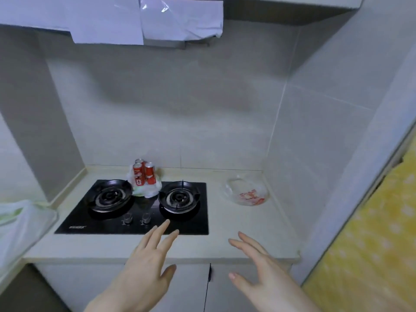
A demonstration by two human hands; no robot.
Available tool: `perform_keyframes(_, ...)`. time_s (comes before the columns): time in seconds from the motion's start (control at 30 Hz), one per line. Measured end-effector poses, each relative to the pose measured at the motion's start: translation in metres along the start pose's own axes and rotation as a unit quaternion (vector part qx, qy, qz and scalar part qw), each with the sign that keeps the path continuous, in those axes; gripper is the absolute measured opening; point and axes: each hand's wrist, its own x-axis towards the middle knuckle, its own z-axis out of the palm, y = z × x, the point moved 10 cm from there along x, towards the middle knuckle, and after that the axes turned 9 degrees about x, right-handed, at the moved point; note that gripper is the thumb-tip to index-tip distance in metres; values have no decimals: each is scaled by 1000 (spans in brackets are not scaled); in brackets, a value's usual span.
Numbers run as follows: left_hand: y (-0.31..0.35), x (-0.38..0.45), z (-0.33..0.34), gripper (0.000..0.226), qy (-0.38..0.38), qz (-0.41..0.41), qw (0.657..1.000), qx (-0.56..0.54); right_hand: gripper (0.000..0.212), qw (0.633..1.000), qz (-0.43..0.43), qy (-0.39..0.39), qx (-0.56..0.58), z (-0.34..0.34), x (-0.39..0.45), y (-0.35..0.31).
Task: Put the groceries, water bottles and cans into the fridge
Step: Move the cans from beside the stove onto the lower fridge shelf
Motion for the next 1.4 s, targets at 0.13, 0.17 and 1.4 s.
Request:
perform_keyframes(0.13, -64, 5, -10, 75, 7, -34, 999, 0, 56, 999, -17, -28, -6, 41, 54, -25)
perform_keyframes(0.17, -79, 6, -12, 75, 7, -41, 999, 0, 57, 999, -19, -37, -8, 51, 66, -31)
perform_keyframes(1.4, -388, 300, 48, 83, -152, -164, 974, 49, 68, 987, 14, -160, -31, 187, 479, -42)
